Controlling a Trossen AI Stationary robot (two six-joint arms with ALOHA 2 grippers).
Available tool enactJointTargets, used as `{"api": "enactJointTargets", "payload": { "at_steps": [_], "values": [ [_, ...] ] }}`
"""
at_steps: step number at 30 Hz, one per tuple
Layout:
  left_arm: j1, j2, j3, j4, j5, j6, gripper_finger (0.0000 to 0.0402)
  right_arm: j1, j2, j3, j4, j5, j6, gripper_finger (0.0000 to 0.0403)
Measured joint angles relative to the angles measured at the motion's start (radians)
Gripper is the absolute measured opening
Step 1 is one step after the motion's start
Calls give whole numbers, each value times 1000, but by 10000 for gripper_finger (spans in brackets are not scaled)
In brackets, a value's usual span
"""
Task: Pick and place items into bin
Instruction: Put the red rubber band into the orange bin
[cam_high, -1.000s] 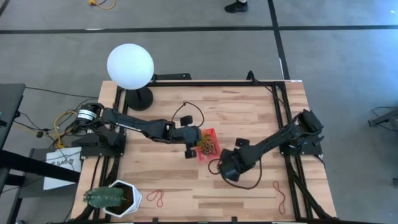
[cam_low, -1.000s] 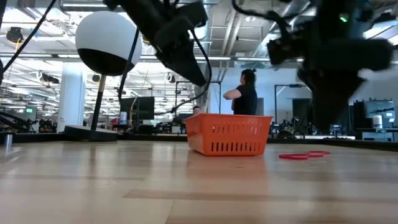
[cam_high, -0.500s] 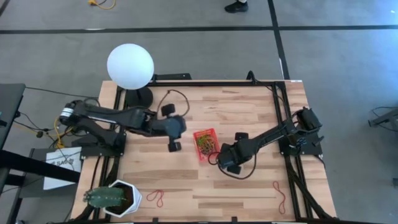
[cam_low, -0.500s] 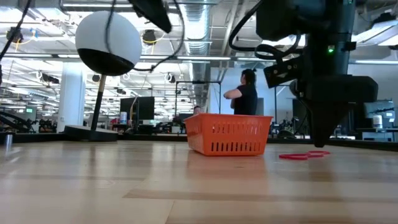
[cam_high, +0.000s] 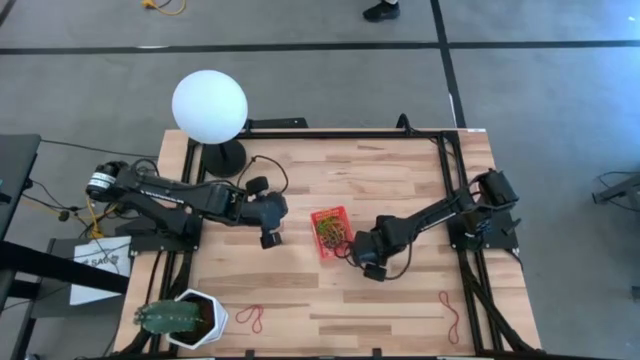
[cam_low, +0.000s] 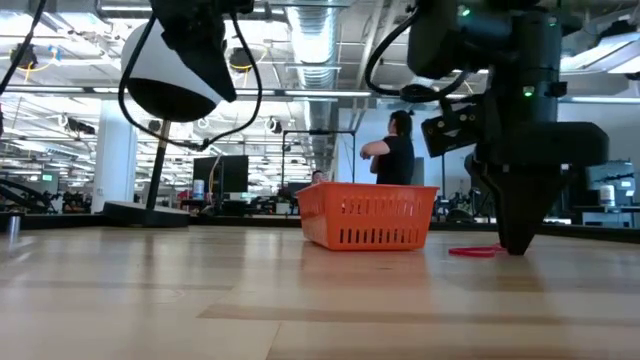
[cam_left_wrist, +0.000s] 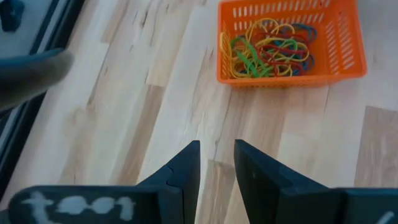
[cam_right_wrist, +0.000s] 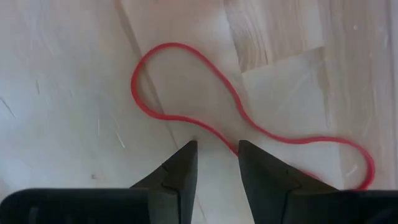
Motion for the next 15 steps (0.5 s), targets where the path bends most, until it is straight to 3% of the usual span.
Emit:
{"api": "enactJointTargets", "payload": {
  "at_steps": [8,15],
  "values": [
    [0,0,-8,1,0,-6,89,-38,1,-2,9,-80,-142,111],
    [0,0,-8,0,-1,-4,89,-24,-1,36,-58,-94,-146,111]
  ]
}}
